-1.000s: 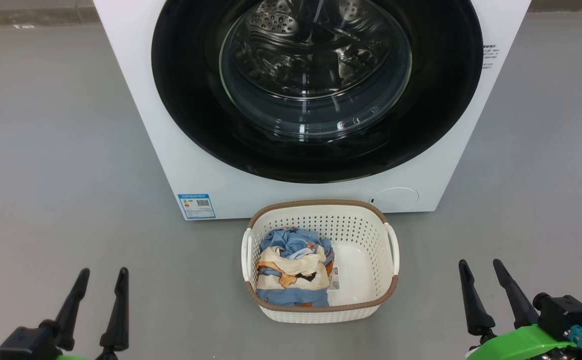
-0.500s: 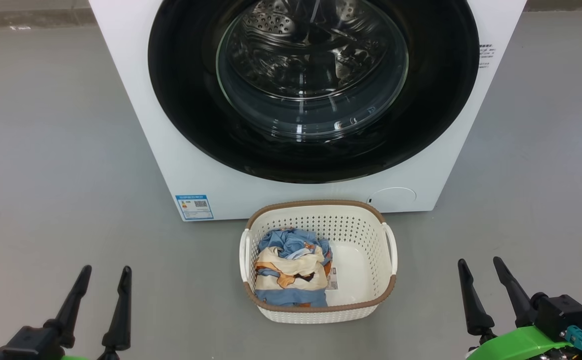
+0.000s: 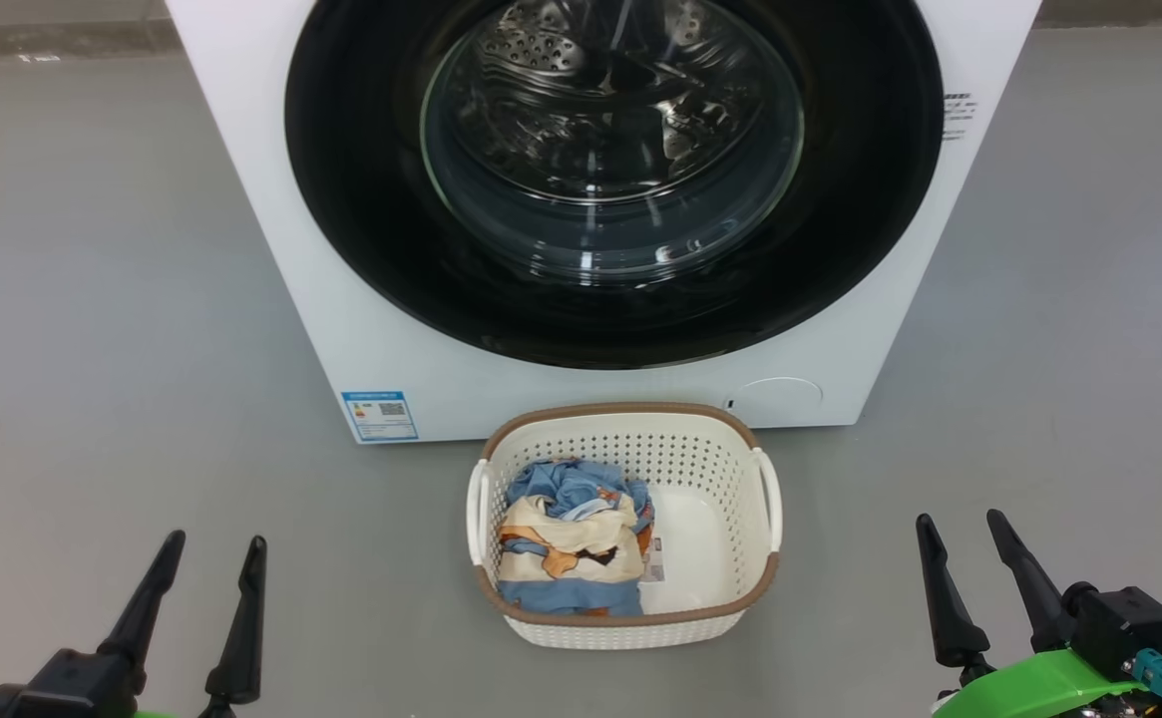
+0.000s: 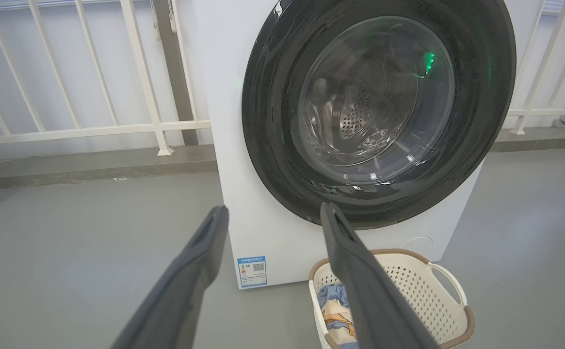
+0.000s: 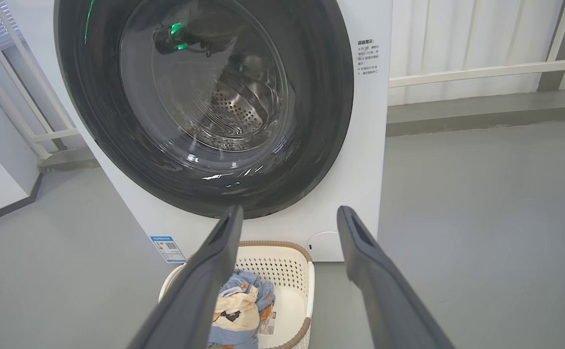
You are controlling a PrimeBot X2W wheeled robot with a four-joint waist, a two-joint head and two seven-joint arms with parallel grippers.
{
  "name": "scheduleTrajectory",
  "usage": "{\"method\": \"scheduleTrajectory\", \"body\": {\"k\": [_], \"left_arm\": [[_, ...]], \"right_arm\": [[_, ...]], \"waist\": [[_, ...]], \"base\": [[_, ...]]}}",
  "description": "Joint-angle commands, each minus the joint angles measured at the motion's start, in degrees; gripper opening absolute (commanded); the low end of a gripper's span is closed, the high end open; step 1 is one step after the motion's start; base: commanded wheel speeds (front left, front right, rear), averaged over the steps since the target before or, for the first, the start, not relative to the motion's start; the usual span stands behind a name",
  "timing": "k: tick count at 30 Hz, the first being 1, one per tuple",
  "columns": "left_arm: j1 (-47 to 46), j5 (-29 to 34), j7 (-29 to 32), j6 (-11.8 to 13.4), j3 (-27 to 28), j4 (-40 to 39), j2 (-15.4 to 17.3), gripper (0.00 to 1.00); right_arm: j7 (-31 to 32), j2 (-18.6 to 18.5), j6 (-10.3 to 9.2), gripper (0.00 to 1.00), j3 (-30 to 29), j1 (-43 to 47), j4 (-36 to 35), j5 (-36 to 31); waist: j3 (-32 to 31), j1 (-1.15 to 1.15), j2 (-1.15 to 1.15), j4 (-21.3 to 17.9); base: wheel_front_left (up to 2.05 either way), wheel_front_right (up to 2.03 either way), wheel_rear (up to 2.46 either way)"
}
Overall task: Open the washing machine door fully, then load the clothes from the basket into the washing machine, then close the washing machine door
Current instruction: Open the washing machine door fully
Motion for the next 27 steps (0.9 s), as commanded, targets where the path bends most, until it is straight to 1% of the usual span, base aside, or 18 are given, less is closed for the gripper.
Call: {"method": "scheduleTrajectory", "body": {"k": [1,5,22,27], "left_arm": [[-0.9,0.5,-0.5,-0.2,2.0,-1.5,0.9,1.0],[-1.1,0.3,-0.5,-0.2,1.8,-1.7,1.0,1.0],[-1.6,-0.4,-0.5,-0.2,1.9,-1.8,1.2,1.0],[-1.6,-3.0,-0.5,-0.2,2.9,-2.4,0.4,1.0]], "right_arm": [[-0.7,-0.5,0.09,1.0,1.2,-0.2,-1.6,-0.7],[-0.7,-0.6,0.09,1.0,1.3,-0.4,-1.7,-0.8],[-0.7,-0.5,0.09,1.0,1.8,-0.7,-1.8,-0.9],[-0.7,-0.4,0.09,1.0,1.7,-1.0,-1.8,-0.9]], "waist": [[0.0,0.0,0.0,0.1],[0.2,0.0,0.0,0.2],[0.8,0.0,0.0,0.5],[0.9,0.0,0.0,0.5]], "base": [[0.82,0.82,-1.63],[1.01,1.01,-2.03],[1.23,1.23,-2.46],[1.11,1.1,-2.21]]}}
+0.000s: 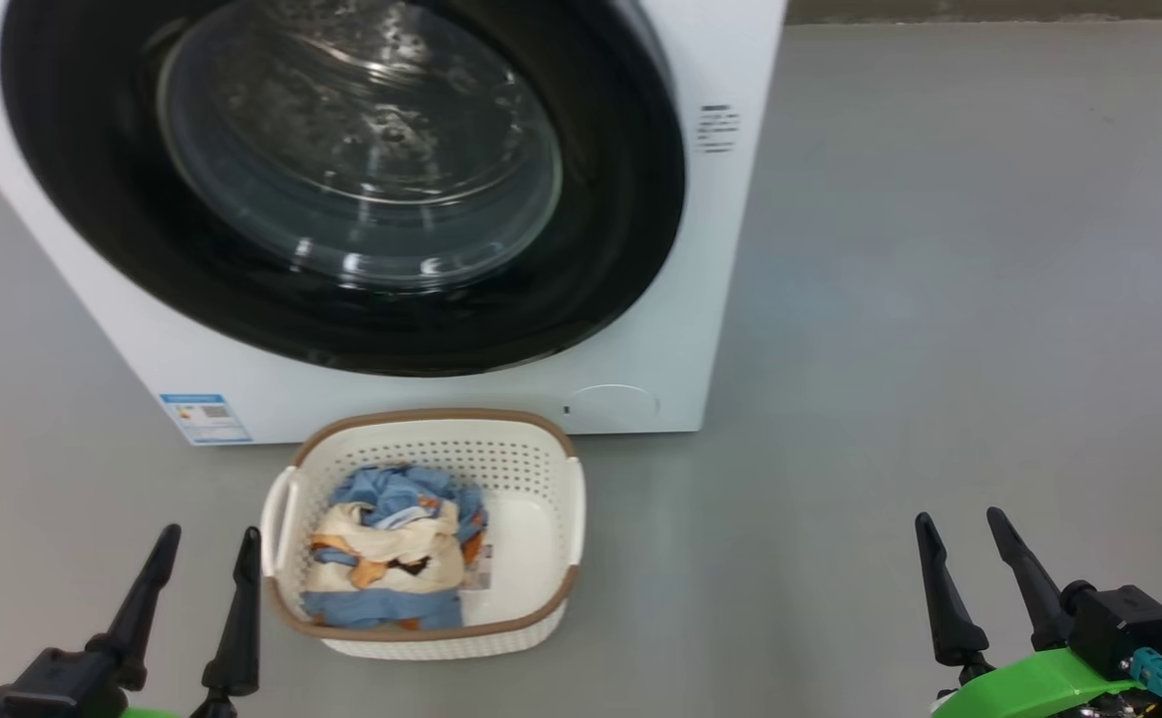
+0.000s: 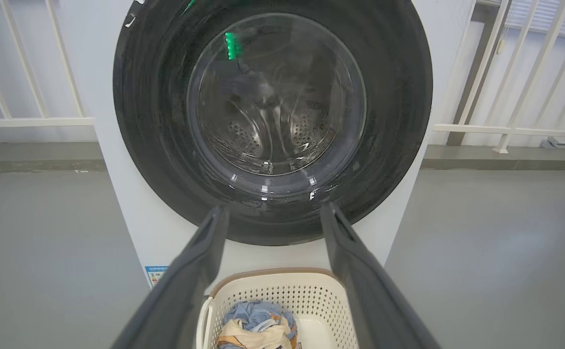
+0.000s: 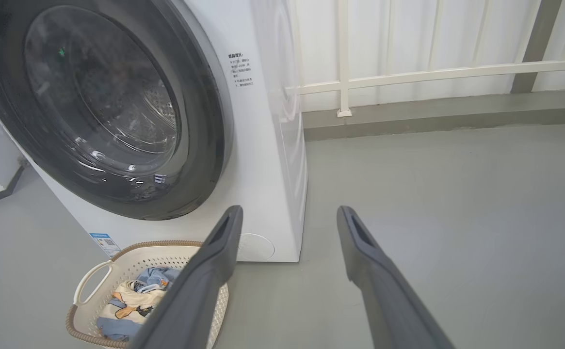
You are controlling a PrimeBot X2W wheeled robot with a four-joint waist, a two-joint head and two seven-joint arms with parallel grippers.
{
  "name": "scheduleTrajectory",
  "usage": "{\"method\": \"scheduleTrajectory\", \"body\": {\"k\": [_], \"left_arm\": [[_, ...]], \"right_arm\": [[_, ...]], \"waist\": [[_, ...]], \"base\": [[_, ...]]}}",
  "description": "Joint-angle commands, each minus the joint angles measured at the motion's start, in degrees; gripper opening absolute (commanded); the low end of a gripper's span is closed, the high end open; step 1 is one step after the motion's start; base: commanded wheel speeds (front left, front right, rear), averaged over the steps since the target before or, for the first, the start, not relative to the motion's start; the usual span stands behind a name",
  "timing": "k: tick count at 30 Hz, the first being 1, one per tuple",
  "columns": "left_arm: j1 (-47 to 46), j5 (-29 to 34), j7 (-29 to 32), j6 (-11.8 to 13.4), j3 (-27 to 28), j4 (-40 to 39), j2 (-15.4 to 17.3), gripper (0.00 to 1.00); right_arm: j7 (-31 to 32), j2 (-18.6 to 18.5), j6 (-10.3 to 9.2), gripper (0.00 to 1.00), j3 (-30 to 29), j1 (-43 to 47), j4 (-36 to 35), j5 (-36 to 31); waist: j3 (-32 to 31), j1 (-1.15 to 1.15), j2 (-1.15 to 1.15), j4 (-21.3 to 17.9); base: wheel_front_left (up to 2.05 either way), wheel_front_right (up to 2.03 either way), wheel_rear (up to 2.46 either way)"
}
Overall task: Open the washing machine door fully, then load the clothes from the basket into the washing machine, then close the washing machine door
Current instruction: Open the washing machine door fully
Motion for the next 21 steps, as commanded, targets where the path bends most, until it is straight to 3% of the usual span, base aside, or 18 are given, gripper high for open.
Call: {"method": "scheduleTrajectory", "body": {"k": [1,8,16,17,18,19,20,21], "left_arm": [[-1.6,-0.4,-0.5,-0.2,2.5,-1.7,1.3,1.0],[-1.6,-0.7,-0.5,-0.2,2.5,-1.9,1.6,1.0],[-1.5,-0.9,-0.5,-0.2,2.1,-2.2,1.3,1.0],[-1.5,-0.9,-0.5,-0.2,2.1,-2.2,1.2,1.0],[-1.4,-1.0,-0.5,-0.2,2.0,-2.3,1.1,1.0],[-1.4,-1.1,-0.5,-0.2,1.9,-2.4,1.0,1.0],[-1.4,-1.1,-0.5,-0.2,1.8,-2.5,0.9,1.0],[-1.4,-1.1,-0.5,-0.2,1.7,-2.6,0.8,1.0]], "right_arm": [[-0.7,-0.3,0.09,1.0,1.4,-1.0,-1.5,0.0],[-0.7,-0.2,0.09,1.0,1.0,-1.4,-1.3,-0.7],[-0.7,0.0,0.09,1.0,1.0,-2.2,-1.2,-0.3],[-0.7,0.0,0.09,0.91,1.2,-2.6,-1.2,-0.1],[-0.7,0.0,0.09,0.38,1.5,-3.1,-1.2,0.4],[-0.7,0.0,0.09,0.12,1.6,-3.6,-1.2,0.8],[-0.7,0.0,0.09,0.0,1.9,-4.2,-1.3,1.0],[-0.7,0.1,0.09,0.0,2.1,-4.9,-1.3,1.2]], "waist": [[0.0,0.0,0.0,0.0],[0.1,0.0,0.0,0.0],[0.1,0.0,0.0,0.2],[0.1,0.0,0.0,0.2],[0.2,0.0,0.0,0.3],[0.3,0.0,0.0,0.3],[0.4,0.0,0.0,0.3],[0.5,0.0,0.0,0.4]], "base": [[0.88,0.88,-1.75],[0.56,0.56,-1.13],[0.07,0.07,-0.13],[0.0,0.0,0.0],[0.0,0.0,0.0],[0.0,0.0,0.0],[0.0,0.0,0.0],[0.0,0.0,0.0]]}}
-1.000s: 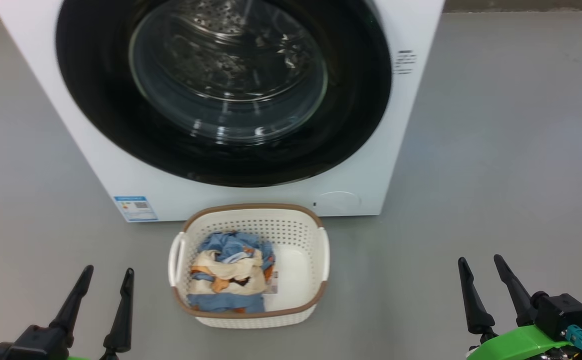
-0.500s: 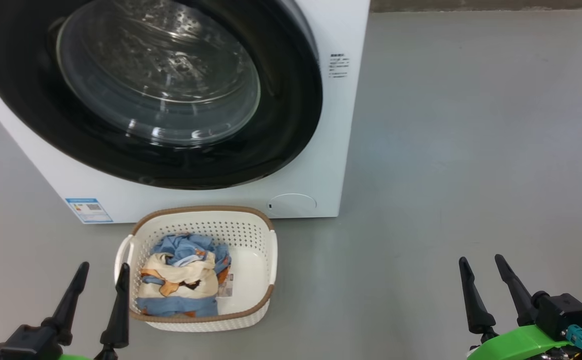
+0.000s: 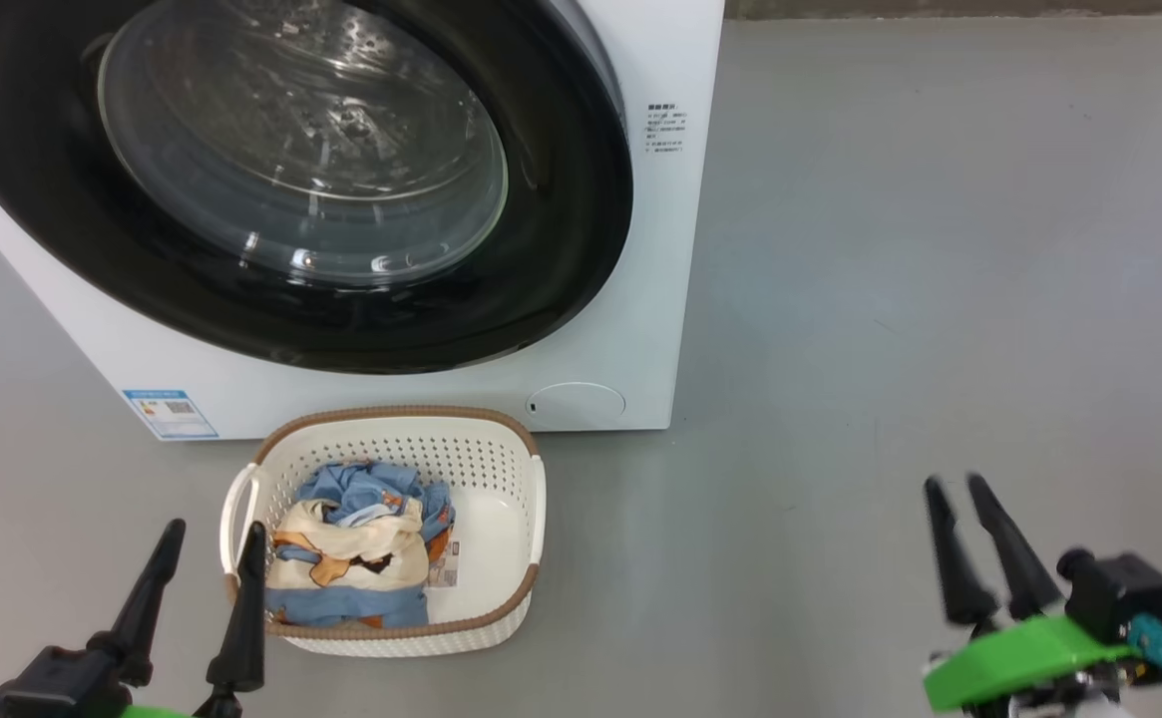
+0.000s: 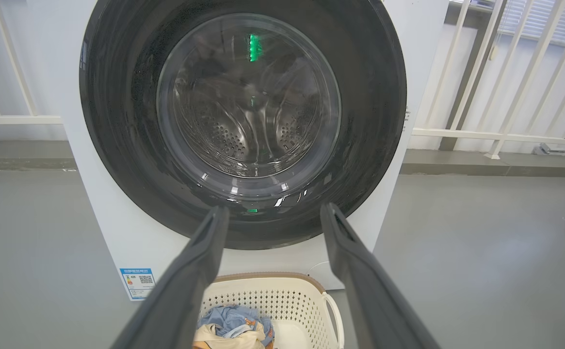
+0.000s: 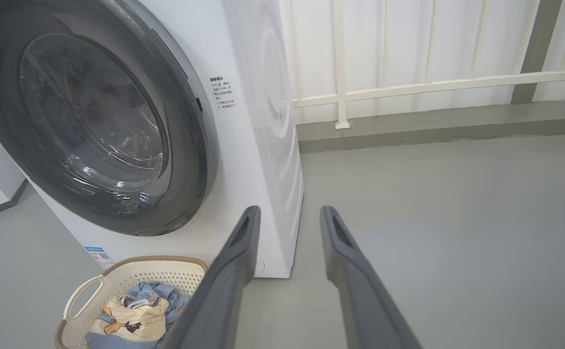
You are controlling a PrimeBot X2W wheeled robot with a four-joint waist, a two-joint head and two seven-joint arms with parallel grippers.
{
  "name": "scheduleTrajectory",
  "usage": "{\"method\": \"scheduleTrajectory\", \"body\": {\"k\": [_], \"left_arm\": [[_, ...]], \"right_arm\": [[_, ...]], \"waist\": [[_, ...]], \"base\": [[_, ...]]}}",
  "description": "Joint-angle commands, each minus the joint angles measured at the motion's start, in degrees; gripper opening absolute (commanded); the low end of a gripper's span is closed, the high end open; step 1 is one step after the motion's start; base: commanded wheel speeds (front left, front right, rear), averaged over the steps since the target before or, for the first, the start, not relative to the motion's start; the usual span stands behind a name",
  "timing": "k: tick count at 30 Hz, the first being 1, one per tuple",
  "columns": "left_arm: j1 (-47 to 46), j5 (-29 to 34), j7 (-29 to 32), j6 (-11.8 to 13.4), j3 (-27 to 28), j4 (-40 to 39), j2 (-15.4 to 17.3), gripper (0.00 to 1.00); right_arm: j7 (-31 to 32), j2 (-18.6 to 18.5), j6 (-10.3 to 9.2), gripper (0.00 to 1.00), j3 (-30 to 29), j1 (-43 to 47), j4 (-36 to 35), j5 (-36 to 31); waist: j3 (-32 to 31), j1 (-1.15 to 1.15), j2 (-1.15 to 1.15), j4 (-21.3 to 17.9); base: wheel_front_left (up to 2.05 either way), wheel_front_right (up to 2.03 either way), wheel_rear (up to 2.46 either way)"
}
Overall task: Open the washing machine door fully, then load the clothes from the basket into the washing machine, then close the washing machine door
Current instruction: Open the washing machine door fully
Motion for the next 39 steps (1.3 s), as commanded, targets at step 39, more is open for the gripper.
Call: {"method": "scheduleTrajectory", "body": {"k": [39], "left_arm": [[-8.1,-3.8,-0.5,-0.2,-3.0,-4.0,2.3,1.0]], "right_arm": [[5.6,-6.3,0.09,0.0,11.3,-46.1,13.7,58.5]], "waist": [[9.3,0.0,0.0,6.7]], "base": [[0.0,0.0,0.0]]}}
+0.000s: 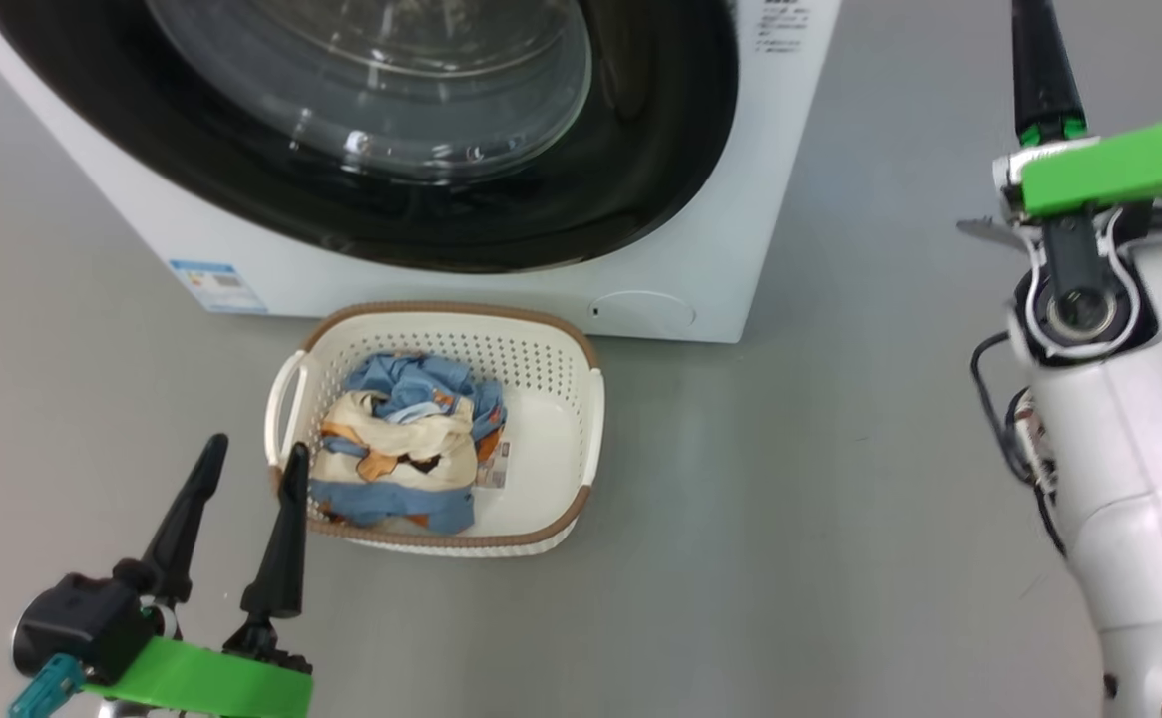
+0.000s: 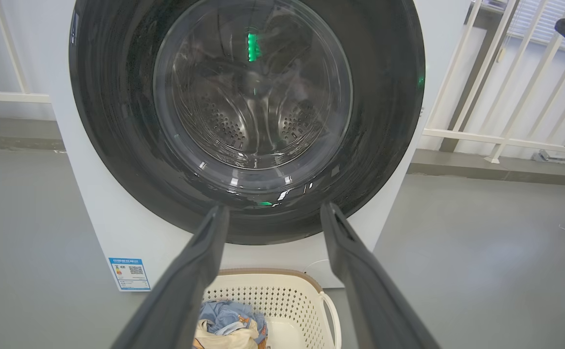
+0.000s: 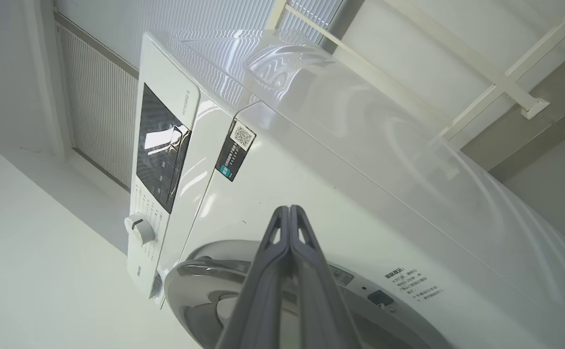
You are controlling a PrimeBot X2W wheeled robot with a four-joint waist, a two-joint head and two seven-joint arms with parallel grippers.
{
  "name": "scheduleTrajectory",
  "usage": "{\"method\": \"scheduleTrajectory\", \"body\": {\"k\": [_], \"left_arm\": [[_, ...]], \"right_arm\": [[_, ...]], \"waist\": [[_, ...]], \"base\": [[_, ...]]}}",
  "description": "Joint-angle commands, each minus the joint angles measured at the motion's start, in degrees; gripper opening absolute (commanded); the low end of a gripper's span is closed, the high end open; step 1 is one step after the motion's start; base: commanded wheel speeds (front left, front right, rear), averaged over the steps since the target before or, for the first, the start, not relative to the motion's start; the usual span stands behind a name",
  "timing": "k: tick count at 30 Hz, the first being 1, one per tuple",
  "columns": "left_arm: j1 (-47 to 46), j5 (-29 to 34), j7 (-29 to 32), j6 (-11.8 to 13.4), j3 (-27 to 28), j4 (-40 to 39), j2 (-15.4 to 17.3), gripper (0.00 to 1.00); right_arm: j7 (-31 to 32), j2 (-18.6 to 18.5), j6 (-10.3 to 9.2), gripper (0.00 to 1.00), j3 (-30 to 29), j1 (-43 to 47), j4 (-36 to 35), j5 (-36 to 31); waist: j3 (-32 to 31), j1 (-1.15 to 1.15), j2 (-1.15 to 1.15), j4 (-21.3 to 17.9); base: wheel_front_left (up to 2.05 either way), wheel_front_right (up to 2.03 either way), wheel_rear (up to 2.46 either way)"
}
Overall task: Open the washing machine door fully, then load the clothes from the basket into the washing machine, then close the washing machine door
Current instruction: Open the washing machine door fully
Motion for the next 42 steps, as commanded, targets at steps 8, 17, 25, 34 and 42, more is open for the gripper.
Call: {"method": "scheduleTrajectory", "body": {"k": [8,17,25,34,42], "left_arm": [[-3.8,-1.1,-0.5,-0.2,0.5,-1.5,2.5,1.0],[-5.5,-1.8,-0.5,-0.2,-0.8,-1.9,2.7,1.0],[-7.5,-2.6,-0.5,-0.2,-2.2,-2.7,2.9,1.0],[-9.7,-3.7,-0.5,-0.2,-3.0,-3.4,3.0,1.0],[-10.6,-4.2,-0.5,-0.2,-3.1,-4.3,2.4,1.0]], "right_arm": [[12.5,-3.2,0.09,0.0,3.4,-6.3,2.9,13.2],[26.8,-5.0,0.09,0.0,3.1,-11.9,8.4,21.9],[30.8,-4.9,0.09,0.0,2.9,-16.5,10.5,23.0],[34.7,-4.9,0.09,0.0,3.9,-22.3,13.7,22.8],[36.9,-4.5,0.09,0.0,4.6,-26.1,16.8,22.5]], "waist": [[3.1,0.0,0.0,2.4],[6.0,0.0,0.0,3.8],[9.4,0.0,0.0,5.0],[13.4,0.0,0.0,6.5],[14.8,0.0,0.0,7.5]], "base": [[0.0,0.0,0.0],[0.0,0.0,0.0],[0.0,0.0,0.0],[0.0,0.0,0.0],[0.0,0.0,0.0]]}}
